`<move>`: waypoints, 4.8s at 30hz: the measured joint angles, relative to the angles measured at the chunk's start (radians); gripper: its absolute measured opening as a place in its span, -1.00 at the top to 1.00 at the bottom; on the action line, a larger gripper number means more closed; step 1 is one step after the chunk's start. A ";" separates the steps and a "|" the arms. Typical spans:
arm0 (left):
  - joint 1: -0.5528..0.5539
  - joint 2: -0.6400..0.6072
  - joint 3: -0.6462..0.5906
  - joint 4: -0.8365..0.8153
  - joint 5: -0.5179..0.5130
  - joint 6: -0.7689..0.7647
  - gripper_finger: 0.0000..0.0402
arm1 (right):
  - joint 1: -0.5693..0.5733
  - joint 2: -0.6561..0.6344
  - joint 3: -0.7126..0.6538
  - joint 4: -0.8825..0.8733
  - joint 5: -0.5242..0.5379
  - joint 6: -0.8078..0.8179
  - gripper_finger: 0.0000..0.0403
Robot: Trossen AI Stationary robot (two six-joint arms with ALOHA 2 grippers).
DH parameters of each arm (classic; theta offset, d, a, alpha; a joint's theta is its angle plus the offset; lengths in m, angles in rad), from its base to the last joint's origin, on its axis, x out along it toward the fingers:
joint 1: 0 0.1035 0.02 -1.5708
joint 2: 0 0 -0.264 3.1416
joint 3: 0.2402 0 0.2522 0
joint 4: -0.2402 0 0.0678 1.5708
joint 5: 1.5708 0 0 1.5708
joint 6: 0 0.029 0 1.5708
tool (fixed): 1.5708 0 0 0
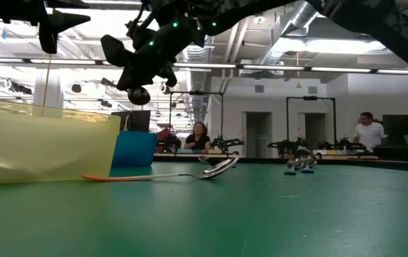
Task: Sort silverware by color (type)
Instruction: Put the black spoon into the dark blue bin
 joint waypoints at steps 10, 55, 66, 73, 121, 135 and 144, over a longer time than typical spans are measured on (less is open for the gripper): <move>0.000 0.000 0.000 -0.001 -0.002 0.004 0.45 | -0.031 0.078 -0.004 0.101 -0.022 0.000 0.97; 0.000 0.000 0.000 -0.009 -0.054 0.005 0.45 | -0.083 0.178 -0.008 0.173 -0.074 0.010 0.97; 0.000 0.000 0.000 -0.030 -0.065 0.005 0.45 | -0.083 0.178 -0.008 0.171 -0.074 -0.001 0.97; 0.000 0.000 0.000 -0.041 -0.079 -0.009 0.45 | -0.085 0.178 -0.008 0.145 -0.074 -0.002 0.97; 0.000 0.000 0.000 -0.003 -0.068 -0.033 0.45 | -0.102 0.089 0.215 -0.237 -0.129 -0.219 0.15; 0.000 0.000 0.000 0.049 -0.034 -0.040 0.45 | -0.232 -0.296 0.214 -0.857 -0.081 -0.302 0.18; 0.001 0.000 0.000 0.043 -0.036 -0.039 0.45 | -0.311 -0.565 0.214 -1.297 -0.012 -0.120 0.21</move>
